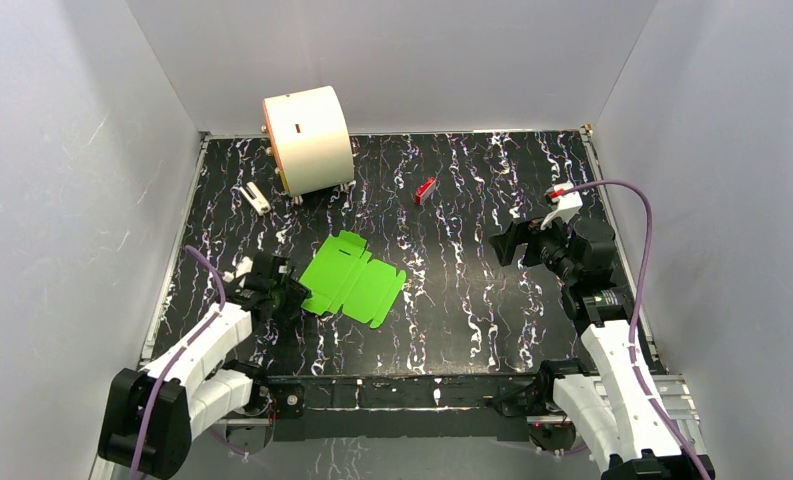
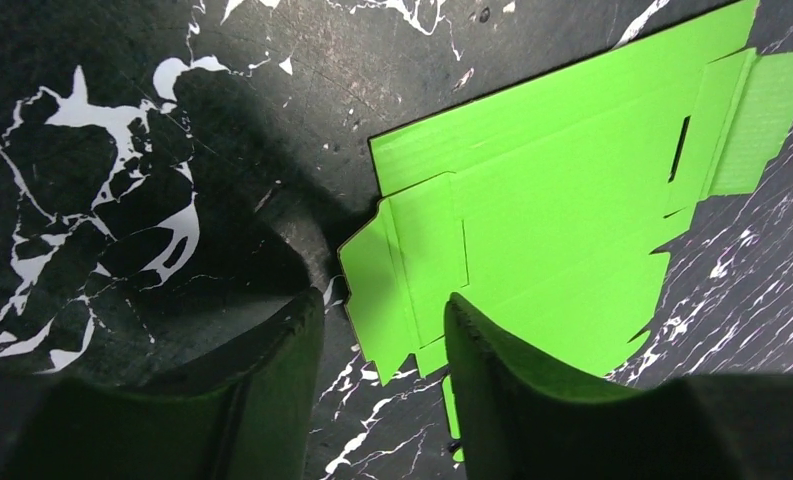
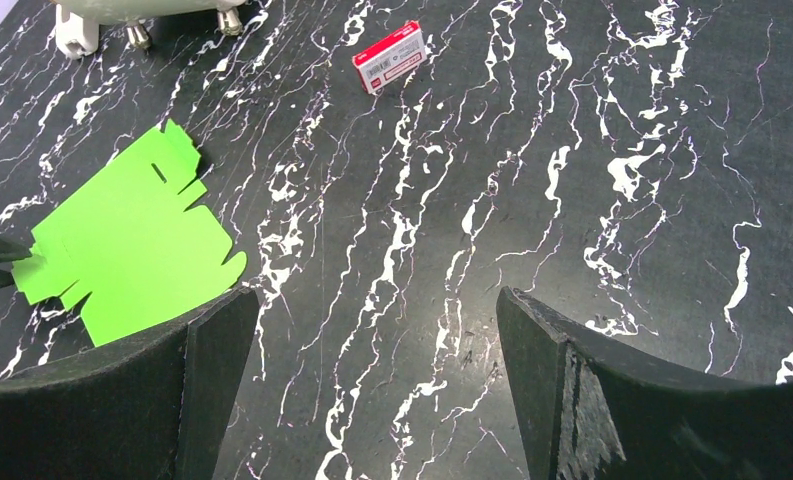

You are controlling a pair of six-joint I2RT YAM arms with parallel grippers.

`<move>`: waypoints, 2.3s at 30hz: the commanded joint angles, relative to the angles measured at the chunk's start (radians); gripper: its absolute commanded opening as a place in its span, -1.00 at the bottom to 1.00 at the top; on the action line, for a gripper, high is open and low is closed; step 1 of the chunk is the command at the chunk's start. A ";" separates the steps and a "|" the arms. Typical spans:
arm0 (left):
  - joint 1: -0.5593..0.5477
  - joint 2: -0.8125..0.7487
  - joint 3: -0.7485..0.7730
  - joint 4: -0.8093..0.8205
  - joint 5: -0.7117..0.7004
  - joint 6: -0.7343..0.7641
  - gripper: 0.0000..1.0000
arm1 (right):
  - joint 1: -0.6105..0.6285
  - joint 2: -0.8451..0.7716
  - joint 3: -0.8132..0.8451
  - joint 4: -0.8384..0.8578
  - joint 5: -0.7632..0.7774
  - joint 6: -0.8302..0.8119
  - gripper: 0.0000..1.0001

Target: Fold the paper box

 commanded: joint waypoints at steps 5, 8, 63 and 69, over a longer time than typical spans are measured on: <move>0.007 0.037 -0.033 0.070 0.054 0.006 -0.52 | 0.003 0.000 0.048 0.057 -0.040 0.007 0.96; 0.007 0.062 -0.013 0.083 0.058 0.050 -0.78 | 0.003 0.011 0.046 0.066 -0.063 0.016 0.96; -0.096 0.755 0.635 0.040 0.431 0.671 -0.53 | 0.210 0.928 0.143 0.377 -0.235 0.172 0.37; -0.095 0.755 0.630 0.044 0.445 0.667 -0.52 | 0.210 0.944 0.134 0.403 -0.252 0.183 0.26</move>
